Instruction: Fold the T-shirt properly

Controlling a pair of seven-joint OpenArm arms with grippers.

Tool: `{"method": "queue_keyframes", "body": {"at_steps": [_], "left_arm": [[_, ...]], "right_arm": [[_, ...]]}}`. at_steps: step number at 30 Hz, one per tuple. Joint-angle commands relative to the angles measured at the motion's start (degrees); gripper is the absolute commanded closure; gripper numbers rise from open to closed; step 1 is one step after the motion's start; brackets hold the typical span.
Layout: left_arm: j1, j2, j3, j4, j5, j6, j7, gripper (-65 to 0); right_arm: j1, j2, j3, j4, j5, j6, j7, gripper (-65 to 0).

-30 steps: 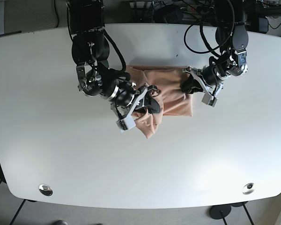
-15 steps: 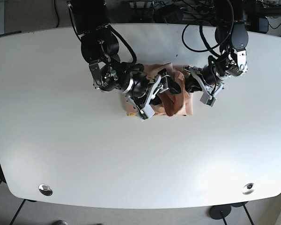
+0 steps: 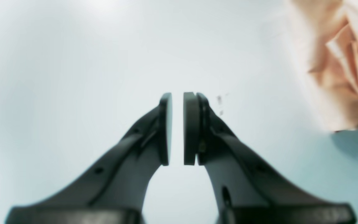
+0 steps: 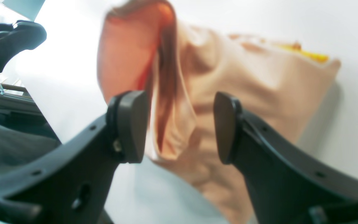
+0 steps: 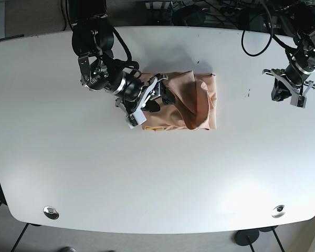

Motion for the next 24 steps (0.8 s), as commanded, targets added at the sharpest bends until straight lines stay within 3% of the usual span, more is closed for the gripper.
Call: {"method": "queue_keyframes", "body": {"at_steps": [1, 5, 8, 13, 16, 20, 24], "left_arm": [[0.0, -1.1, -1.7, -0.7, -0.6, -0.1, -1.2, -4.9], [1.1, -1.1, -2.4, -2.0, -0.6, -0.1, -1.2, -4.9], [1.5, -1.0, -2.4, -1.9, -0.6, -0.1, -1.2, -4.9], [2.5, -1.0, -2.4, -1.6, -0.9, -0.1, -1.2, -4.9], [2.5, -1.0, -2.4, -1.6, -0.9, -0.1, -1.2, -4.9], [3.6, -1.0, -2.3, 2.4, -0.6, -0.1, -1.2, -4.9], [5.3, 1.3, 1.2, 12.8, -0.6, -0.1, -1.3, -4.9]], "right_arm": [[-0.2, -0.1, -0.2, 0.5, 0.9, 0.68, 0.9, -31.9], [-1.3, -0.6, -1.2, -4.1, 1.1, 0.68, 0.9, -31.7], [0.5, -1.3, -6.8, -6.3, 1.1, 0.51, 1.1, -31.4], [4.6, -8.2, -14.4, -6.4, 0.8, 0.33, 1.1, -31.4], [6.9, -9.9, -16.7, -6.4, 1.0, 0.33, 1.1, -31.4], [7.8, -9.5, -16.7, -5.2, 1.1, 0.33, 1.1, -31.2], [5.8, -5.1, -9.6, 0.9, 1.1, 0.33, 1.1, -31.2]]}}
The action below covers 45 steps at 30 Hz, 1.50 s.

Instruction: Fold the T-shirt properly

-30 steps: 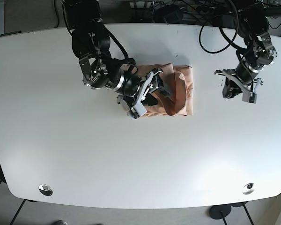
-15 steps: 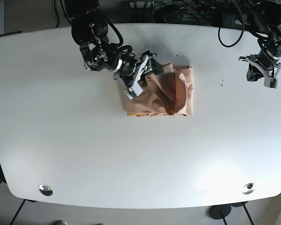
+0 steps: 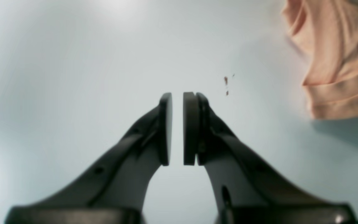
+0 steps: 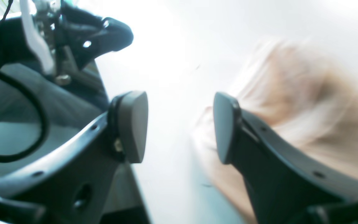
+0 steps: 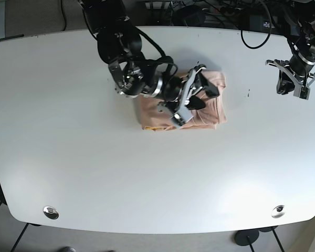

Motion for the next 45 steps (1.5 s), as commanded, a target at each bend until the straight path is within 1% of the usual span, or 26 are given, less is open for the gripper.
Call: {"method": "queue_keyframes", "body": {"at_steps": [1, 3, 5, 7, 9, 10, 14, 16, 18, 20, 23, 24, 28, 30, 31, 33, 34, 35, 38, 43, 44, 45], "left_arm": [[0.0, 0.4, 2.5, 4.0, -1.2, -0.3, -1.3, -4.9], [0.2, 0.5, 5.7, 5.7, -1.2, -0.3, -1.3, -4.9], [0.2, 0.6, 10.1, 6.0, -1.4, -0.3, -1.3, -4.9], [0.2, 2.0, 14.7, 5.9, -1.4, -0.3, -1.3, -4.9], [0.2, 4.4, 16.9, 5.6, -1.2, -0.3, -1.3, -4.9], [0.1, 5.4, 18.1, 5.5, -1.1, -0.3, -1.3, -4.9], [0.2, 7.6, 24.4, 5.3, -1.1, -0.3, -1.5, -4.9], [0.2, 8.8, 27.4, 5.3, 1.0, -0.3, -1.6, -4.9], [0.1, 9.6, 29.8, 5.3, 4.8, -0.3, -1.6, -4.7], [0.1, 11.0, 31.7, 5.3, 7.7, -0.3, -1.6, -4.6], [0.2, 12.8, 32.2, 4.8, 12.0, -0.3, -1.6, -4.4], [0.0, 13.2, 32.0, 3.1, 13.6, -0.3, -1.6, -4.4], [-0.1, 12.9, 31.8, -1.0, 14.1, -0.3, -1.7, -4.3], [-0.1, 11.4, 31.1, -1.9, 14.0, -0.3, -1.7, -4.3], [-0.1, 11.0, 31.0, -2.6, 13.9, -0.3, -2.0, -4.3], [-0.1, 10.7, 31.0, -4.4, 14.1, -0.3, -4.5, -4.3], [-0.1, 10.6, 30.8, -5.2, 14.2, -0.3, -5.7, -4.3], [-0.1, 10.6, 30.1, -6.3, 14.2, -0.3, -6.4, -4.3], [-2.2, 9.5, 28.8, -10.2, 14.1, -0.3, -6.6, -4.3], [-5.4, 7.1, 28.8, -13.9, 14.2, -0.3, -6.8, -4.3], [-7.3, 6.3, 28.8, -15.2, 14.2, -0.3, -6.5, -4.3], [-8.3, 5.7, 28.8, -16.2, 14.2, -0.3, -6.5, -4.3]], "right_arm": [[-0.5, 0.8, 4.7, 2.9, 0.5, 0.18, 1.0, -31.2], [-0.5, 1.8, 9.8, 3.0, 0.6, 0.18, 1.0, -31.2], [-0.2, 2.6, 13.7, 2.8, 0.3, 0.18, 1.0, -31.1], [0.4, 3.6, 17.8, 0.8, 0.3, 0.36, 1.0, -25.8], [2.9, 4.1, 20.0, -2.2, 0.3, 0.44, 1.0, -18.9], [4.0, 4.9, 20.5, -4.6, 0.3, 0.53, 1.0, -16.3], [9.0, 6.9, 20.7, -12.8, 0.3, 0.53, 1.5, -7.8], [10.0, 7.9, 20.6, -16.0, 0.3, 0.53, 4.9, -4.4], [10.6, 8.8, 19.5, -19.1, 0.3, 0.53, 9.2, -4.1], [11.9, 10.9, 16.1, -22.4, 0.3, 0.44, 13.2, -4.1], [12.9, 13.6, 11.4, -27.4, 0.3, 0.36, 19.2, -3.8], [13.0, 14.1, 10.2, -29.5, 0.3, 0.36, 22.3, -3.8], [14.2, 14.0, 7.1, -34.5, 0.3, 0.36, 26.9, -3.8], [15.5, 13.7, 5.3, -36.8, 0.3, 0.36, 29.3, -3.8], [15.8, 13.6, 4.3, -38.0, 0.3, 0.36, 30.4, -3.8], [18.5, 13.6, 1.1, -40.9, 0.3, 0.27, 32.8, -3.8], [19.5, 13.5, 0.1, -42.2, 0.3, 0.27, 33.2, -3.8], [20.6, 12.8, -0.7, -43.5, 0.3, 0.27, 33.3, -3.8], [23.3, 11.4, -1.1, -48.2, 0.3, 0.53, 33.3, -3.8], [25.6, 11.2, -1.1, -48.2, 0.3, 0.53, 33.3, -3.6], [26.5, 10.9, -1.1, -48.3, 0.3, 0.53, 33.3, -3.6], [26.8, 9.9, -1.1, -48.3, 0.3, 0.53, 33.3, -3.6]]}}
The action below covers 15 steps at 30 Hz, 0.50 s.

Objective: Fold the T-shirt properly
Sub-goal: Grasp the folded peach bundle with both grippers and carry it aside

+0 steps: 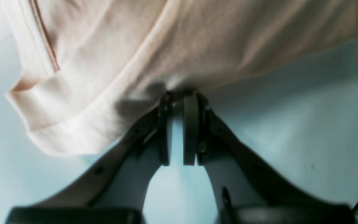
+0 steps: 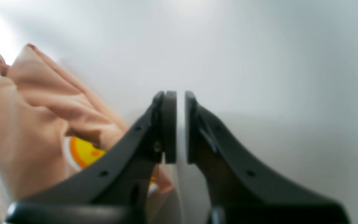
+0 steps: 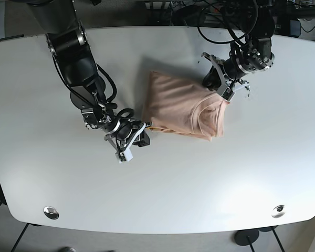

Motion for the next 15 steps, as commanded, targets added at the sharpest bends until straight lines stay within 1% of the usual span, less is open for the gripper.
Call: {"method": "queue_keyframes", "body": {"at_steps": [1, 2, 5, 7, 10, 11, 12, 15], "left_arm": [[-2.4, -1.9, -0.1, -1.8, 1.5, 0.6, 1.6, -4.3], [-3.5, -2.9, -0.1, -3.3, 1.3, 0.6, 1.5, -4.3], [-7.1, -3.3, -0.1, -5.7, 1.6, 0.6, 1.5, -4.3], [-9.8, -4.6, 0.0, -8.0, 1.4, 0.6, 1.4, -4.4], [-17.6, -4.7, 0.0, -16.5, 1.7, 0.6, 1.2, -4.7], [-21.3, -4.7, 0.0, -20.8, 1.7, 0.6, 0.6, -4.9], [-24.9, -4.7, 0.0, -25.8, 1.7, 0.6, -1.3, -4.9], [-31.9, -4.7, 1.6, -35.6, 1.7, 0.6, -5.9, -5.0]], "right_arm": [[2.7, -1.8, 0.4, 1.1, 0.6, 0.71, 1.8, -3.6], [2.7, -1.9, 0.2, 1.1, 0.6, 0.71, 1.8, -3.6], [2.0, -2.1, 0.2, 1.2, 0.6, 0.71, 1.8, -3.6], [0.3, -2.0, 0.5, 1.5, 0.7, 0.71, 1.8, -3.6], [-3.1, -1.3, 0.5, 5.3, 0.7, 0.44, 1.8, -3.5], [-5.0, 0.2, 0.5, 7.8, 0.7, 0.35, 1.8, -3.5], [-6.7, 0.9, 0.5, 10.2, 0.8, 0.35, 1.7, -3.5], [-11.1, 1.2, 0.5, 15.8, 0.7, 0.27, 1.4, -3.5]]}}
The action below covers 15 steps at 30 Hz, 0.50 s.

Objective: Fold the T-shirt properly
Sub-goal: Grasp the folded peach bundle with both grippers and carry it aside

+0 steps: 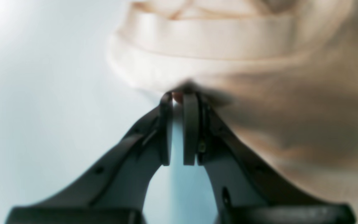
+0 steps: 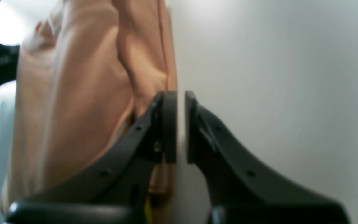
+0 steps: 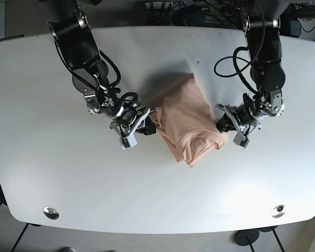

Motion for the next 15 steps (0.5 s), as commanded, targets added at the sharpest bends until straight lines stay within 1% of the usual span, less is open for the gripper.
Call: {"method": "queue_keyframes", "body": {"at_steps": [1, 2, 3, 7, 10, 11, 12, 13, 14, 15], "left_arm": [[-4.8, -0.4, 2.8, -5.3, 0.9, 0.3, -2.7, -5.0], [-7.2, -0.4, 5.4, -7.5, 0.9, 0.3, -4.5, -5.0], [-8.1, -0.5, 7.4, -7.7, 0.9, 0.3, -5.0, -5.0], [-10.0, -1.8, 8.0, -5.4, 0.9, 0.3, -5.0, -5.0], [-8.1, -1.9, 7.8, 2.9, 0.9, 0.3, -4.8, -5.0], [-5.7, -1.9, 7.8, 8.0, 1.2, 0.3, -4.8, -6.9], [-4.1, -1.9, 7.9, 11.7, 1.9, 2.4, -4.8, -11.4], [-2.4, -1.7, 8.0, 15.4, 2.7, 5.9, -4.8, -17.6], [0.2, -0.5, 8.0, 20.0, 3.1, 10.9, -4.8, -27.9], [1.5, 1.2, 8.0, 22.5, 3.2, 13.8, -4.8, -34.2]], "right_arm": [[-1.7, 0.9, 0.2, 4.8, 0.6, 0.7, 1.1, -3.5], [-4.0, 1.5, 0.1, 7.3, 0.6, 0.7, 1.0, -3.5], [-6.6, 1.7, 0.1, 10.3, 0.6, 0.7, 0.3, -3.5], [-10.2, 1.2, -0.1, 14.6, 0.6, 0.7, -3.1, -3.5], [-11.0, 0.5, 0.0, 15.6, 0.6, 0.7, -3.5, -3.5], [-11.0, 0.6, 0.1, 15.7, 0.6, 0.7, -3.5, -3.5], [-11.1, 0.8, 0.1, 15.8, 0.6, 0.7, -3.5, -3.5], [-11.1, 0.9, 0.1, 16.6, 0.6, 0.7, -3.5, -3.5], [-11.1, 1.1, 0.2, 17.6, 0.6, 0.7, -3.5, -3.5], [-11.1, 2.3, 0.2, 18.0, 0.7, 0.7, -3.6, -3.5]]}}
